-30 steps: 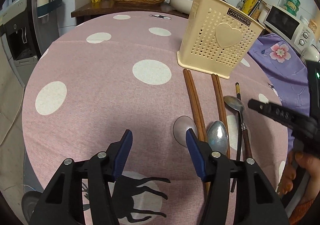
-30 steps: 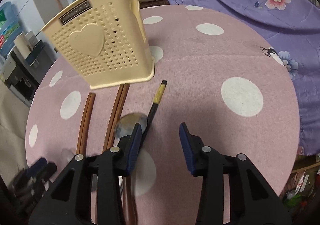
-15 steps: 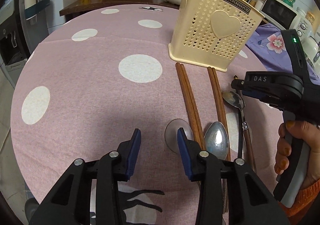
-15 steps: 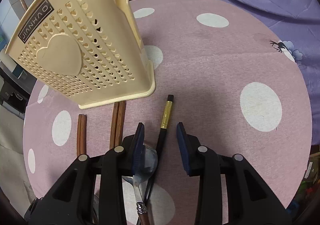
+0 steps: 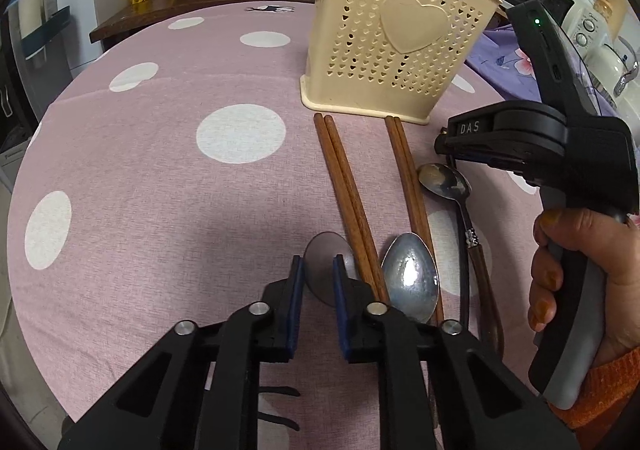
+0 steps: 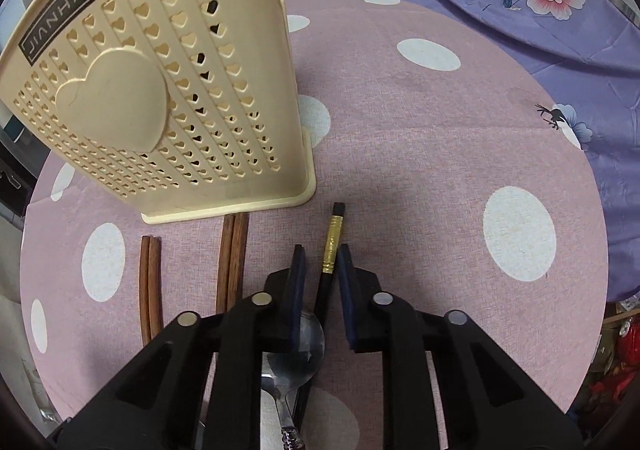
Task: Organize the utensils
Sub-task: 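Grasp the gold-banded black chopstick with the right tool while the left tool grasps a metal spoon, then carry the gold-banded chopstick toward the basket with the right tool while the left tool carries the spoon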
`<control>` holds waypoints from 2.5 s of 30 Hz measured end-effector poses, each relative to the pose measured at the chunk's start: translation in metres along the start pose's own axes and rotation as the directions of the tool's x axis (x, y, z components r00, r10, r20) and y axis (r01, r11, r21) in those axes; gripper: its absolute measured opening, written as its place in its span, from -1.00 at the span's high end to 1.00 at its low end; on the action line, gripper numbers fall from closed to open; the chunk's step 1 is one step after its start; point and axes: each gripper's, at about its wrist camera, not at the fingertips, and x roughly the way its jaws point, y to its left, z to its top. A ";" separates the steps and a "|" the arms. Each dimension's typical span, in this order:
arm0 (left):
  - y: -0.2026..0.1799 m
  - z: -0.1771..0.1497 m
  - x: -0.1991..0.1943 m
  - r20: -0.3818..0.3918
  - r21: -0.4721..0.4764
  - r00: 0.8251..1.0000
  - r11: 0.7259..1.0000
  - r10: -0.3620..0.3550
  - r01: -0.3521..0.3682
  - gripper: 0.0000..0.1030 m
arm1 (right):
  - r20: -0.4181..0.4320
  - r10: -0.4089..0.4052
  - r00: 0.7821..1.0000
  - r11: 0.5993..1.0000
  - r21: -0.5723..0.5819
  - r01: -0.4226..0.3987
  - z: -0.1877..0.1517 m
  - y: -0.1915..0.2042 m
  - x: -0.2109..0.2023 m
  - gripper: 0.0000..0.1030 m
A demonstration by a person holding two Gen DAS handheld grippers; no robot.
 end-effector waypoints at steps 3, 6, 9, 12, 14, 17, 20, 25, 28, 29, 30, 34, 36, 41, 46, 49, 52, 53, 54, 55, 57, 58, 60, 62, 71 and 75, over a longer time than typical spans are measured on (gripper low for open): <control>0.000 0.000 0.000 0.002 -0.004 1.000 1.000 -0.006 0.006 0.83 | 0.001 0.016 1.000 1.000 0.017 -0.016 0.000 -0.004 -0.001 0.82; 0.000 0.001 -0.001 0.006 -0.010 1.000 1.000 -0.009 0.009 0.86 | 0.003 0.043 0.999 0.998 0.034 -0.043 0.006 -0.011 0.003 0.83; 0.003 0.005 -0.004 0.022 -0.021 1.000 1.000 -0.005 0.006 0.87 | 0.007 0.091 0.996 0.993 0.079 -0.091 0.008 -0.021 0.005 0.83; 0.006 0.012 -0.012 0.059 -0.026 0.998 1.000 -0.001 0.002 0.92 | 0.030 0.155 0.987 0.978 0.134 -0.158 0.008 -0.033 0.004 0.84; 0.009 0.018 -0.019 0.091 -0.024 0.996 1.000 0.010 -0.008 0.93 | 0.060 0.154 0.986 0.977 0.142 -0.161 0.009 -0.038 0.000 0.84; 0.014 0.028 -0.026 0.121 -0.025 0.992 0.999 0.035 -0.032 0.93 | 0.110 0.158 0.981 0.973 0.151 -0.174 0.013 -0.045 -0.006 0.84; 0.021 0.037 -0.029 0.143 -0.040 0.988 0.998 0.049 -0.044 0.93 | 0.159 0.159 0.974 0.968 0.170 -0.185 0.021 -0.056 -0.012 0.84; 0.029 0.048 -0.037 0.178 -0.067 0.982 0.996 0.063 -0.051 0.93 | 0.244 0.154 0.957 0.966 0.168 -0.198 0.032 -0.068 -0.036 0.84; 0.031 0.052 -0.047 0.207 -0.073 0.976 0.996 0.065 -0.051 0.93 | 0.302 0.163 0.939 0.969 0.130 -0.209 0.034 -0.073 -0.059 0.84; 0.031 0.054 -0.051 0.218 -0.075 0.974 0.996 0.065 -0.050 0.93 | 0.319 0.166 0.933 0.971 0.114 -0.212 0.034 -0.073 -0.066 0.84; 0.032 0.054 -0.054 0.227 -0.076 0.972 0.996 0.066 -0.050 0.93 | 0.337 0.171 0.926 0.972 0.098 -0.215 0.033 -0.073 -0.073 0.84; 0.032 0.058 -0.068 0.269 -0.083 0.960 0.995 0.077 -0.056 0.93 | 0.389 0.209 0.897 0.970 0.031 -0.239 0.025 -0.073 -0.106 0.84; 0.031 0.059 -0.074 0.287 -0.080 0.954 0.995 0.084 -0.064 0.93 | 0.404 0.226 0.886 0.969 0.001 -0.247 0.017 -0.072 -0.122 0.84; 0.029 0.060 -0.088 0.328 -0.076 0.940 0.994 0.094 -0.073 0.93 | 0.445 0.274 0.853 0.960 -0.073 -0.271 0.004 -0.071 -0.158 0.93; 0.026 0.063 -0.096 0.347 -0.070 0.933 0.994 0.098 -0.079 0.93 | 0.479 0.298 0.826 0.954 -0.126 -0.271 -0.002 -0.067 -0.180 0.94; 0.028 0.063 -0.097 0.347 -0.074 0.932 0.994 0.100 -0.079 0.93 | 0.472 0.295 0.831 0.955 -0.126 -0.268 -0.003 -0.066 -0.182 0.95; 0.029 0.062 -0.098 0.349 -0.077 0.932 0.994 0.104 -0.082 0.93 | 0.438 0.262 0.860 0.965 -0.101 -0.242 0.001 -0.069 -0.171 0.94; 0.029 0.062 -0.098 0.348 -0.079 0.932 0.994 0.101 -0.078 0.93 | 0.415 0.253 0.874 0.967 -0.085 -0.239 0.004 -0.070 -0.164 0.88; 0.030 0.063 -0.098 0.347 -0.081 0.933 0.994 0.095 -0.071 0.93 | 0.389 0.238 0.890 0.971 -0.066 -0.231 0.007 -0.072 -0.155 0.76; 0.030 0.063 -0.097 0.345 -0.081 0.934 0.994 0.091 -0.067 0.93 | 0.374 0.217 0.902 0.976 -0.050 -0.214 0.008 -0.073 -0.145 0.47; 0.030 0.063 -0.097 0.345 -0.080 0.934 0.995 0.090 -0.067 0.93 | 0.344 0.157 0.926 0.987 -0.024 -0.158 0.009 -0.073 -0.124 -0.10; 0.030 0.063 -0.097 0.346 -0.078 0.934 0.995 0.090 -0.067 0.93 | 0.327 0.141 0.934 0.990 -0.019 -0.143 0.008 -0.073 -0.114 -0.09; 0.029 0.063 -0.096 0.345 -0.079 0.934 0.995 0.088 -0.065 0.93 | 0.275 0.106 0.956 0.994 -0.015 -0.106 0.008 -0.070 -0.088 0.06; 0.028 0.064 -0.095 0.342 -0.077 0.936 0.995 0.085 -0.062 0.93 | 0.222 0.098 0.970 0.995 0.002 -0.101 0.009 -0.069 -0.064 0.18; 0.027 0.068 -0.090 0.330 -0.074 0.941 0.996 0.076 -0.054 0.93 | 0.085 0.026 0.996 0.997 0.067 -0.032 0.025 -0.061 0.010 0.45; 0.028 0.068 -0.086 0.325 -0.075 0.943 0.996 0.076 -0.054 0.93 | 0.090 0.001 0.996 0.997 0.076 -0.008 0.028 -0.059 0.019 0.52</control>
